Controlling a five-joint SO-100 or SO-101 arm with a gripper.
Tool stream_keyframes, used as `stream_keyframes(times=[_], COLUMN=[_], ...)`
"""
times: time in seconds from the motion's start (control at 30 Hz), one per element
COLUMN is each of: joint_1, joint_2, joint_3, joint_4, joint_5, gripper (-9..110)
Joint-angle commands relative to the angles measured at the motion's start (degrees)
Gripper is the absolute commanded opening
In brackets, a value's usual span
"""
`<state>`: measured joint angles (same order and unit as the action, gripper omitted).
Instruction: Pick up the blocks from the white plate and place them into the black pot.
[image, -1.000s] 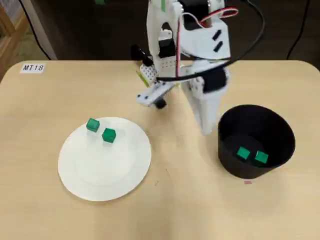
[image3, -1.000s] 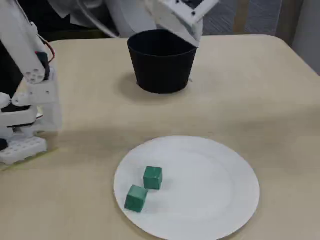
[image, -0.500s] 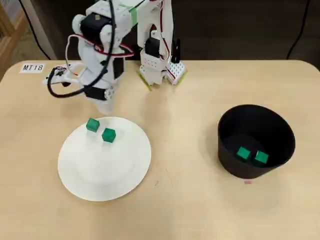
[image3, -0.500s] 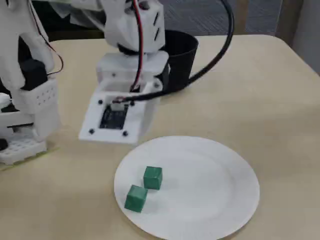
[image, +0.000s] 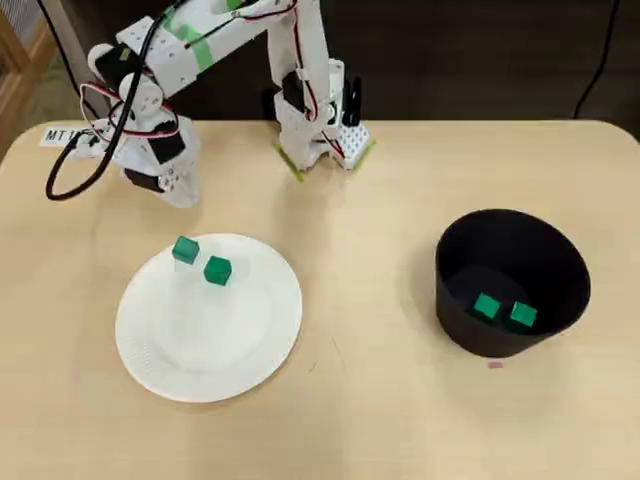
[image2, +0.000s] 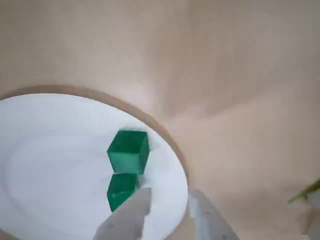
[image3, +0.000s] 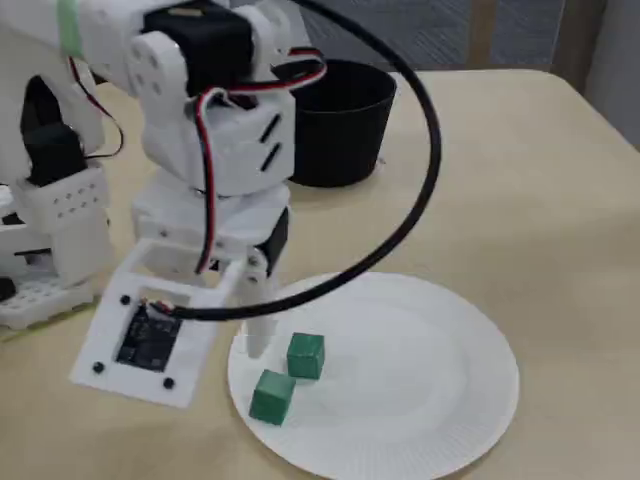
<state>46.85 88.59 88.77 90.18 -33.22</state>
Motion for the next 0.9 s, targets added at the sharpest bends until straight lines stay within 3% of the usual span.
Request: stream_keyframes(times=[0.0, 0.53, 0.87], joint_1=[0.44, -2.72, -3.08], joint_2=[3.43, -2.9, -5.8], joint_3=[2.46, 5.71, 5.71], joint_4=[-3.96, -11.69, -12.3], joint_5=[-1.85, -1.05, 2.2], gripper=[30, 37, 35])
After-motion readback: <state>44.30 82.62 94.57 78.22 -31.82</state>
